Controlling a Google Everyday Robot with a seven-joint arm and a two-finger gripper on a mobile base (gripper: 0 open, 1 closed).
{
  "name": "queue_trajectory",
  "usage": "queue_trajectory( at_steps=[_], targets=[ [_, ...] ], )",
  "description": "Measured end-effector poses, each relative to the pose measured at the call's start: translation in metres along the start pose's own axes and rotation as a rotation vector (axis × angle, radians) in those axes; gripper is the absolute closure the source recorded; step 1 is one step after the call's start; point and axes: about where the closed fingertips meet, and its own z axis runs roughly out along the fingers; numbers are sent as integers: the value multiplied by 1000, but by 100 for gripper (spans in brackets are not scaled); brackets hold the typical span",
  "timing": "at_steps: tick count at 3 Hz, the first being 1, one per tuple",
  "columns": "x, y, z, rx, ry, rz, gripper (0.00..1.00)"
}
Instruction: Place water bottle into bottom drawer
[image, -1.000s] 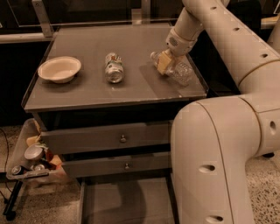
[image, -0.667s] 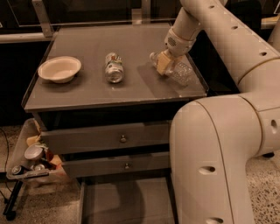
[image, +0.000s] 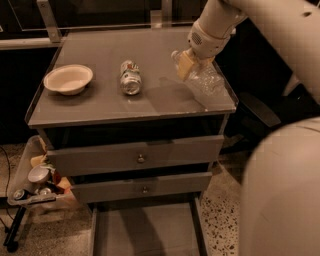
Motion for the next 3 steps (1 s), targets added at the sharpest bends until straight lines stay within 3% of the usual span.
queue_trajectory(
  at_steps=[1, 2, 3],
  targets=[
    [20, 42, -40, 0, -89, 16, 100],
    [34, 67, -35, -16, -67, -16, 100],
    [35, 62, -31, -15, -59, -9, 100]
  ],
)
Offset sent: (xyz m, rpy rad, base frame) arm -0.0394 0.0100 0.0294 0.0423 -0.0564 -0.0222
